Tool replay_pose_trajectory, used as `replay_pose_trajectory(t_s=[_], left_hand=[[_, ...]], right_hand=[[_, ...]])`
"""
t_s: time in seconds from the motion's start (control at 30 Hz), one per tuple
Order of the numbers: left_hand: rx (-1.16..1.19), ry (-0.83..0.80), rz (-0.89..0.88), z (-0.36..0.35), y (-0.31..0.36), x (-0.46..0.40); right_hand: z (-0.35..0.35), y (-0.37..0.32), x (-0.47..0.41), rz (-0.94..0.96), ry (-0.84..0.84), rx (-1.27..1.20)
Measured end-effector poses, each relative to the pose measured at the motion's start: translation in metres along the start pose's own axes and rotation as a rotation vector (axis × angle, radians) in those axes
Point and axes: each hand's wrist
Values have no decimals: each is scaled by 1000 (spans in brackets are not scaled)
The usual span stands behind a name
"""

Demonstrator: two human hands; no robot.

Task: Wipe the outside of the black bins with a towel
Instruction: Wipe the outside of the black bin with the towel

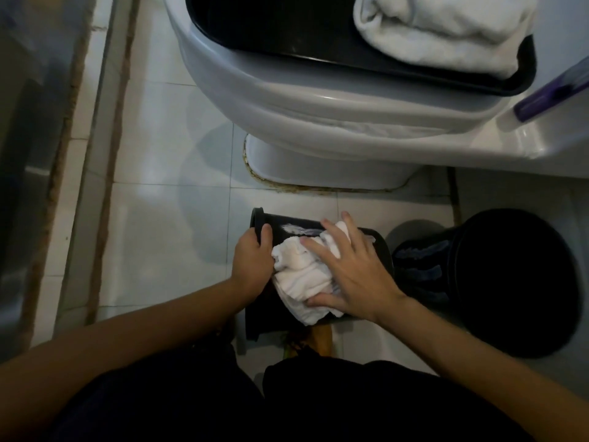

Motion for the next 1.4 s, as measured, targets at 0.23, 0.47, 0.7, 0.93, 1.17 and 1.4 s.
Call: replay_pose_trajectory(t_s=[0.23, 0.47, 0.7, 0.93, 1.17, 1.4], left_hand=[[9, 25, 7, 0, -2, 0], [26, -2, 50, 0, 3, -2], [-17, -1, 8, 1, -2, 2], [-10, 6, 31, 2, 0, 4], [-51, 15, 15, 1, -1, 5], [-37, -21, 14, 4, 1, 4]], right_hand=[[-16, -22, -15, 8, 230, -65], [-24, -11, -18, -280, 333, -131], [-24, -37, -6, -337, 295, -125], [-32, -20, 0, -675, 277, -139], [-18, -45, 10, -527, 25, -86], [-24, -1, 28, -221, 124, -7]])
Point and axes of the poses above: each hand's wrist, its own x-axis away from the middle knuckle, its own z-axis out of the back of the hand, y = z × x, and after that the axes turned 7 degrees about -z, right-handed
